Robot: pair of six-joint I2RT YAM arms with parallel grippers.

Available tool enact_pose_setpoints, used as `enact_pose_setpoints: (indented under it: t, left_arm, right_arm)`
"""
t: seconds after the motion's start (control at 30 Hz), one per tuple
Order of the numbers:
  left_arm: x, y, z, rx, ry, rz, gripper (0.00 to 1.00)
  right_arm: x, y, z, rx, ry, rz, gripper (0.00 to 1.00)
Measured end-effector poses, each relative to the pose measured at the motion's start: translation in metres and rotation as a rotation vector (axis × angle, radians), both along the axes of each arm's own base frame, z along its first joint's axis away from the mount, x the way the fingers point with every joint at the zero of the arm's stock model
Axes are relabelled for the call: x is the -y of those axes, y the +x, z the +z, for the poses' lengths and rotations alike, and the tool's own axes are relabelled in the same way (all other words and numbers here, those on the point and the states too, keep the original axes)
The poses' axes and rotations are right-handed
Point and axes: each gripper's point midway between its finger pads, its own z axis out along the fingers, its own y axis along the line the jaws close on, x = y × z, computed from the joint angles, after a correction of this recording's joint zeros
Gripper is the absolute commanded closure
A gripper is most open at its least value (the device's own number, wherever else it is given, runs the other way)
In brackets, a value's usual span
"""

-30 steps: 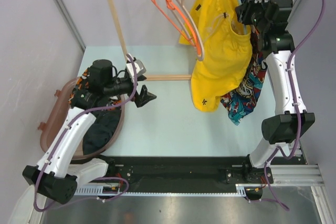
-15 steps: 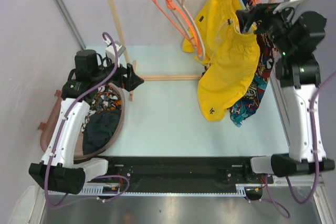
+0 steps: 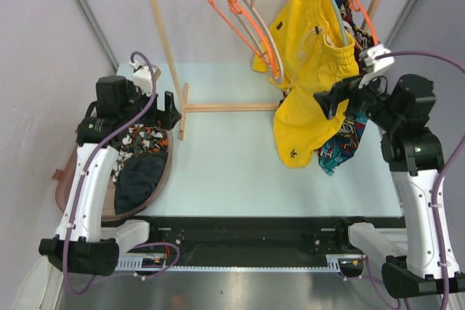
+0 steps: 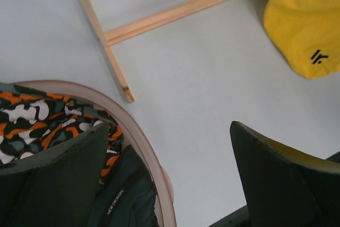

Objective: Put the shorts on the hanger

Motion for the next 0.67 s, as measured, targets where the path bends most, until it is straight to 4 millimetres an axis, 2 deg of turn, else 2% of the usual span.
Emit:
enact_pose_setpoints:
  t: [0.17, 0.23, 0.33, 0.47, 0.67]
  left_arm:
    - [-0.018, -0.018, -0.026, -0.035, 0.071, 0.064, 0.0]
    - [-0.022, -0.022, -0.033, -0.047, 0.089, 0.08, 0.0]
    - [-0.028, -0.025, -0.041, -0.058, 0.117, 0.095, 0.0]
    - [-0.034, -0.028, -0.044, -0.065, 0.144, 0.116, 0.0]
    - [-0.039, -0.031, -0.044, -0.059, 0.161, 0.139, 0.0]
  right_arm:
    - [0.0, -0.007, -0.085, -0.232, -0.069, 0.027, 0.0]
    - [0.001, -0.013, -0.113, -0.306, -0.086, 0.037, 0.0]
    - [0.002, -0.026, -0.146, -0.384, -0.104, 0.047, 0.0]
    - [0.004, -0.04, -0.163, -0.412, -0.115, 0.054, 0.0]
    - [0.003, -0.044, -0.166, -0.413, -0.117, 0.066, 0.0]
